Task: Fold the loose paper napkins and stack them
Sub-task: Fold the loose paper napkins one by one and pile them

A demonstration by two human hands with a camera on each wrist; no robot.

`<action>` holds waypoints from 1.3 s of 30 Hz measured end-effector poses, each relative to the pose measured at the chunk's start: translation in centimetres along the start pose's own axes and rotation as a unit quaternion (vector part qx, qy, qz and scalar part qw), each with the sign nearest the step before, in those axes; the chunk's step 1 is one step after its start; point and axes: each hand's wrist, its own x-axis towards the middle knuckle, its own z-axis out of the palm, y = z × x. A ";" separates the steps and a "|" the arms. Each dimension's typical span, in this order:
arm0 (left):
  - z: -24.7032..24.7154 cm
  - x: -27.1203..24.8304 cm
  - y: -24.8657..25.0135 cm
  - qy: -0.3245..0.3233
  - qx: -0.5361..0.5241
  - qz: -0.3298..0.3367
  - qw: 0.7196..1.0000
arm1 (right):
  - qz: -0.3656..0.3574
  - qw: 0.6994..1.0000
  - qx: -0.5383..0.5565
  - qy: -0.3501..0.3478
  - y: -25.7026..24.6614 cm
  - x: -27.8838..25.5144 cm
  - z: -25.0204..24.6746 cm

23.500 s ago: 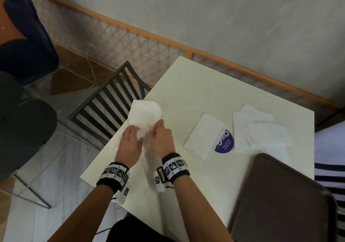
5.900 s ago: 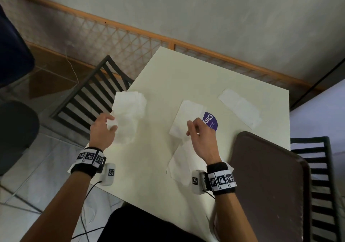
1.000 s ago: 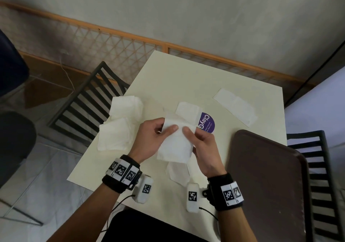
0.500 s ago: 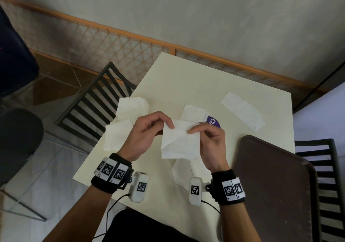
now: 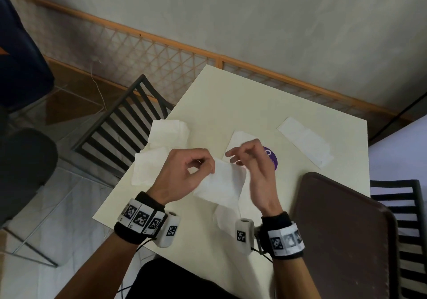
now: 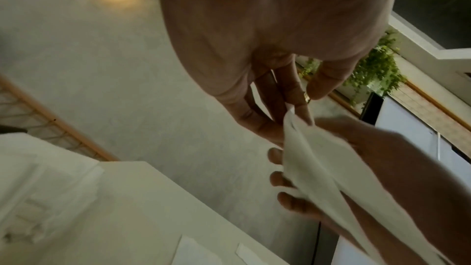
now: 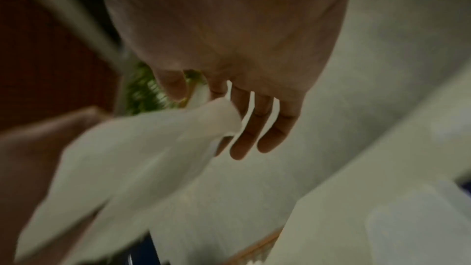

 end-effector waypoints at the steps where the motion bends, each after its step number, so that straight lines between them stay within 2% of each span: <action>1: 0.1 0.0 0.1 -0.003 0.017 0.006 1.000 | -0.024 0.994 -0.107 -0.014 -0.2 0.1 0.8; 3: 0.5 -0.1 0.1 0.001 0.040 0.015 0.999 | -0.094 0.951 -0.291 -0.048 0.0 0.2 2.5; 4: 0.5 -0.2 0.1 0.016 0.047 0.014 0.999 | -0.116 0.937 -0.326 -0.051 0.4 0.3 3.2; 5: 0.5 -0.3 0.0 0.040 0.051 0.008 0.998 | -0.124 0.935 -0.329 -0.046 0.7 0.5 3.6; 8: -0.2 -0.9 -0.7 0.120 0.054 -0.026 0.991 | -0.092 0.957 -0.275 -0.016 1.6 1.1 4.3; 12: -1.5 -1.7 -2.3 0.193 0.047 -0.078 0.977 | 0.007 0.988 -0.152 0.034 2.4 1.5 6.6; 15: -3.3 -1.3 -3.8 0.227 0.074 -0.121 0.964 | 0.047 0.994 -0.100 0.007 3.1 2.0 9.2; 18: -6.1 0.1 -6.3 0.206 0.138 -0.168 0.954 | 0.038 0.992 -0.119 -0.035 4.3 3.9 10.9; 21: -8.5 2.3 -8.2 0.184 0.190 -0.228 0.937 | 0.032 0.983 -0.174 -0.042 5.8 7.2 12.8; 25: -10.6 5.9 -11.5 0.196 0.254 -0.236 0.917 | 0.084 0.976 -0.197 -0.040 8.2 12.5 15.4; 28: -11.2 8.1 -14.5 0.129 0.318 -0.262 0.902 | 0.146 0.955 -0.243 -0.086 9.7 15.2 16.7; 31: -10.8 9.1 -16.3 0.069 0.360 -0.289 0.884 | 0.178 0.934 -0.282 -0.126 9.8 15.5 15.8; 33: -10.0 9.2 -16.5 0.067 0.374 -0.288 0.879 | 0.159 0.935 -0.296 -0.112 9.2 14.6 13.9; 35: -8.9 8.6 -15.7 0.093 0.366 -0.279 0.883 | 0.136 0.936 -0.315 -0.076 8.8 12.9 11.5; 37: -7.1 7.5 -14.2 0.118 0.340 -0.235 0.903 | 0.133 0.929 -0.343 -0.027 8.5 10.7 8.3; 39: -4.8 6.0 -12.2 0.119 0.296 -0.195 0.927 | 0.164 0.907 -0.387 0.029 8.4 8.2 4.5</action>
